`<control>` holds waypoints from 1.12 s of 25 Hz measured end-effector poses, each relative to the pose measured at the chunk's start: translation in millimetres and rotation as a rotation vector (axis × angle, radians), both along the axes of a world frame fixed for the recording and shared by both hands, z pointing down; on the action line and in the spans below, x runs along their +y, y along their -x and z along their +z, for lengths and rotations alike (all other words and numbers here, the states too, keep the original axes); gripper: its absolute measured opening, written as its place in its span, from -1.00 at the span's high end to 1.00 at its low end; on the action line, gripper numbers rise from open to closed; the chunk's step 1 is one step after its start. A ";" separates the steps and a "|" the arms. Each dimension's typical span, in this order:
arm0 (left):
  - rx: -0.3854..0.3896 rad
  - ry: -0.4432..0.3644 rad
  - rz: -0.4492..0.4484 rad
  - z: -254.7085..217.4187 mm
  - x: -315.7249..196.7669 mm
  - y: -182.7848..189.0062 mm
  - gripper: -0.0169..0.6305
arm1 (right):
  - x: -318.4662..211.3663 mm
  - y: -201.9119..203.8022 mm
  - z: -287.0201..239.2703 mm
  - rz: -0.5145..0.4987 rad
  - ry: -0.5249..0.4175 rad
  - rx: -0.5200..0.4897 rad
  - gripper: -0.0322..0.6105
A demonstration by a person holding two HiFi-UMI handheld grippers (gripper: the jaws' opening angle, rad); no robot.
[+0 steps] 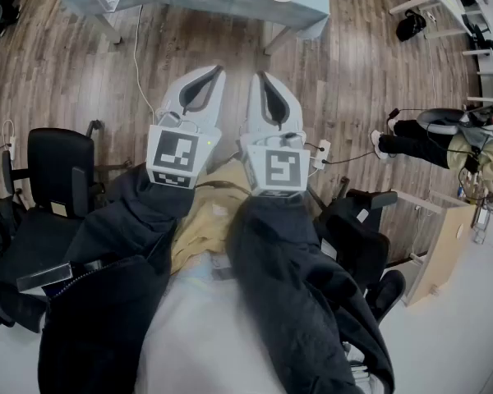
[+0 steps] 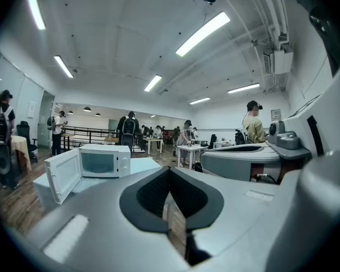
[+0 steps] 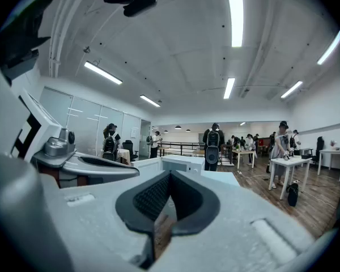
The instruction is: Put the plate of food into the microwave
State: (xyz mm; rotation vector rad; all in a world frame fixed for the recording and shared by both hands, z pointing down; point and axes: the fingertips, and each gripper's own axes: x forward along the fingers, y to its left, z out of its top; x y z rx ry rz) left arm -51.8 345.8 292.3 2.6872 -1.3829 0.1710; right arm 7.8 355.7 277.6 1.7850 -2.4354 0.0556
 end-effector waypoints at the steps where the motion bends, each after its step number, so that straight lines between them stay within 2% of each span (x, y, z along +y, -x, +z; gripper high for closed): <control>1: 0.001 0.002 0.000 0.5 -0.2 0.3 0.96 | 0.4 0.9 1.5 -0.003 0.005 0.001 0.91; 16: 0.023 0.068 0.020 23.0 -0.8 5.4 0.96 | 3.2 15.6 19.3 -0.019 0.042 0.042 0.91; 28: 0.029 0.064 0.019 26.5 -6.8 25.9 0.96 | -0.5 43.0 18.6 -0.041 0.027 0.042 0.91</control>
